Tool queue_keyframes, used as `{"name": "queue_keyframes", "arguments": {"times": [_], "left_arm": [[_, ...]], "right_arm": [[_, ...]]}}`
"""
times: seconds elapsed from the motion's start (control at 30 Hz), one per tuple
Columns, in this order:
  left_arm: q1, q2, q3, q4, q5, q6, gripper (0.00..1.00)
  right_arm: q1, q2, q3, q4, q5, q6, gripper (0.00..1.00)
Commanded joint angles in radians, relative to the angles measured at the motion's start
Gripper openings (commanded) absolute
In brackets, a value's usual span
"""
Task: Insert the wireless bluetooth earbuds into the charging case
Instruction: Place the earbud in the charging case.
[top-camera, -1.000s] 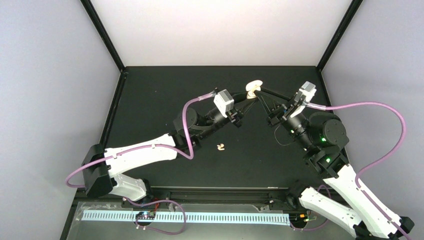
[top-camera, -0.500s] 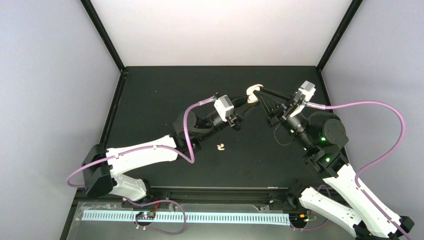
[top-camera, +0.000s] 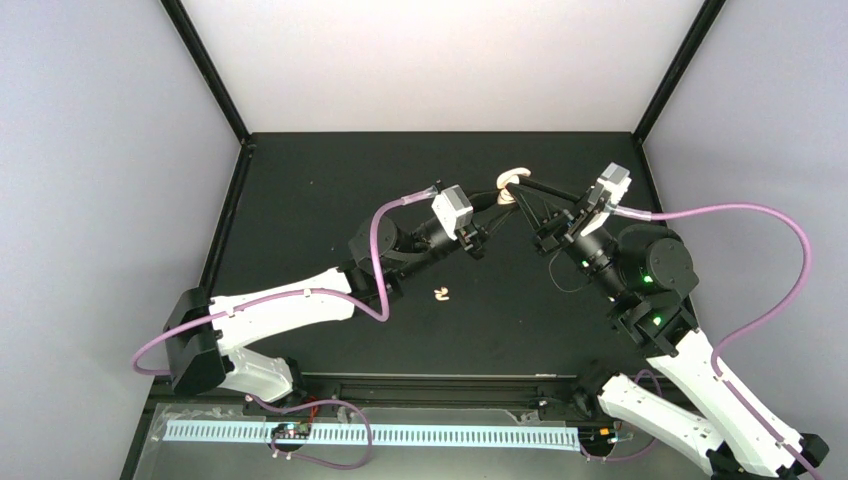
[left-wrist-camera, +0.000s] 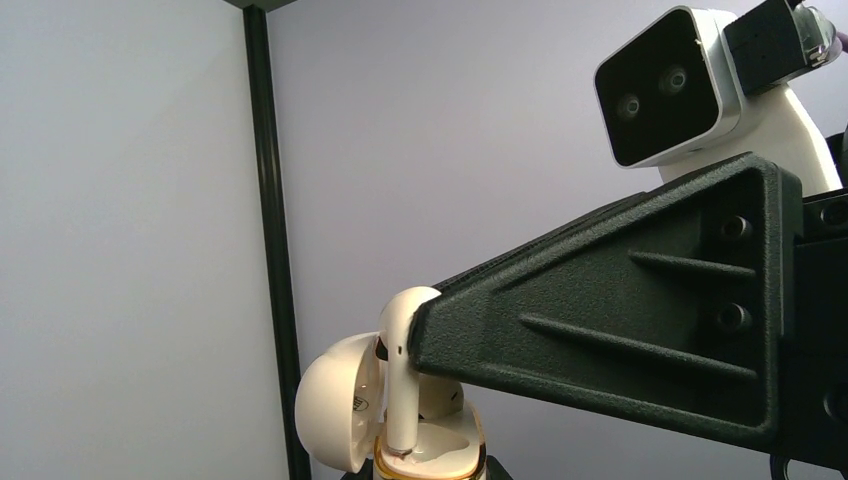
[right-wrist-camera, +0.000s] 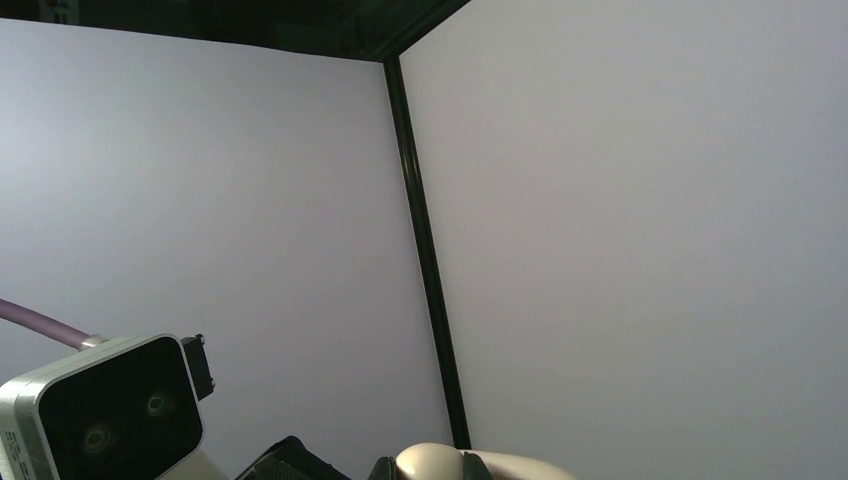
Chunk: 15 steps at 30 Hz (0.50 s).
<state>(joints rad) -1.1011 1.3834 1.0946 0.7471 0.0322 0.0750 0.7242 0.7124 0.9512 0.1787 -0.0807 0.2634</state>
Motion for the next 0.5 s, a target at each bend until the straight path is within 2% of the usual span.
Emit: {"name": "queue_keyframes", "arguments": {"times": [0.0, 0.47], "left_arm": [[-0.005, -0.004, 0.054, -0.002, -0.003, -0.01, 0.02], [-0.005, -0.018, 0.072, -0.013, -0.012, -0.03, 0.02]], "right_arm": [[0.003, -0.007, -0.004, -0.002, -0.001, -0.01, 0.09], [0.003, -0.007, -0.005, -0.022, -0.01, -0.011, 0.09]]}}
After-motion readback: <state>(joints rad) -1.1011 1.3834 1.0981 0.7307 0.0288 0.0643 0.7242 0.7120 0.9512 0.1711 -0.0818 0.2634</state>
